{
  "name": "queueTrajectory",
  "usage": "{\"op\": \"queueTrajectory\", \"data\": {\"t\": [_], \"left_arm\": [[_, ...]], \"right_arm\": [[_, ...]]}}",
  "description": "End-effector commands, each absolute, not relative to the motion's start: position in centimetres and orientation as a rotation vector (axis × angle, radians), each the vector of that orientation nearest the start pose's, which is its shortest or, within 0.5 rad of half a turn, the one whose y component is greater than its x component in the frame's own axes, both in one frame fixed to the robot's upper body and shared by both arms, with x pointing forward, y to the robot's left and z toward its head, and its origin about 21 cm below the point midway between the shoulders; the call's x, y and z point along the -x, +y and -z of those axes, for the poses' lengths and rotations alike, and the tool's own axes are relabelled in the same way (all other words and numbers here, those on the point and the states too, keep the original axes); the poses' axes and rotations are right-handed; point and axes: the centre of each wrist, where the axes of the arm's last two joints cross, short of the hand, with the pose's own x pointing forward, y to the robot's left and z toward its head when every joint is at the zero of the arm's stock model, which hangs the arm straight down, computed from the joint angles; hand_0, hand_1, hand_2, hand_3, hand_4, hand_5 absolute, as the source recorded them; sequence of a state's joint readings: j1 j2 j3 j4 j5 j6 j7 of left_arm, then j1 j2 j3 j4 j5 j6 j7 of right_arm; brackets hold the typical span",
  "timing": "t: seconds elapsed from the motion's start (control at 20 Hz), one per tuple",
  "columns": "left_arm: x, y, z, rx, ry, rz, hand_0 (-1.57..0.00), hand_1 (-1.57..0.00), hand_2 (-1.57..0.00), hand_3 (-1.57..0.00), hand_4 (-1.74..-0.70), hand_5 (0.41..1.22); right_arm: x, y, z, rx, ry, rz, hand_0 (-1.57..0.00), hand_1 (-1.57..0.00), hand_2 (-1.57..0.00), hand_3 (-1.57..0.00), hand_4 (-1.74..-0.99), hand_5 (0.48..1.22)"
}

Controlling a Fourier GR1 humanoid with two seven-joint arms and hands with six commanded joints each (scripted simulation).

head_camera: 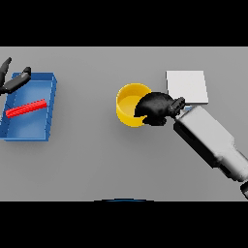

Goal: Pick up the red beaker and tilt it to pour out 1 green nut into yellow bowl. Pick up the yellow bowl and place it on the metallic measuring scale.

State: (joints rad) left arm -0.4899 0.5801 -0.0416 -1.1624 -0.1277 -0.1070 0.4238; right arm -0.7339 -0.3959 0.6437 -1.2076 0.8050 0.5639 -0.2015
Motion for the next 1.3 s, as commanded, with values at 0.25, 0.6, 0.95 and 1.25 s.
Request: {"op": "queueTrajectory", "data": {"t": [0.25,0.6,0.95,1.25], "left_arm": [[-36.3,34.4,-10.7,-0.560,-1.152,0.472,0.00,0.00,0.00,0.00,-0.79,0.702],[-36.5,34.1,-11.3,-0.550,-1.142,0.441,0.00,0.00,0.00,0.00,-0.83,0.723],[-35.5,34.1,-11.5,-0.545,-1.137,0.436,0.00,0.00,0.00,0.00,-0.85,0.754],[-35.2,33.6,-11.7,-0.546,-1.117,0.420,0.00,0.00,0.00,0.00,-0.86,0.773]], "right_arm": [[-35.1,-15.1,-11.3,0.415,-1.217,-2.067,-1.56,-1.56,-1.47,-1.19,-1.739,1.219],[-36.0,-18.1,-13.5,0.562,-1.238,-1.961,-1.55,-1.57,-1.50,-1.17,-1.741,1.220],[-39.3,-22.4,-13.7,0.719,-1.236,-1.818,-1.57,-1.57,-1.55,-1.16,-1.741,1.221],[-41.4,-25.4,-11.9,0.770,-1.166,-1.717,-1.57,-1.57,-1.52,-1.17,-1.741,1.221]]}}
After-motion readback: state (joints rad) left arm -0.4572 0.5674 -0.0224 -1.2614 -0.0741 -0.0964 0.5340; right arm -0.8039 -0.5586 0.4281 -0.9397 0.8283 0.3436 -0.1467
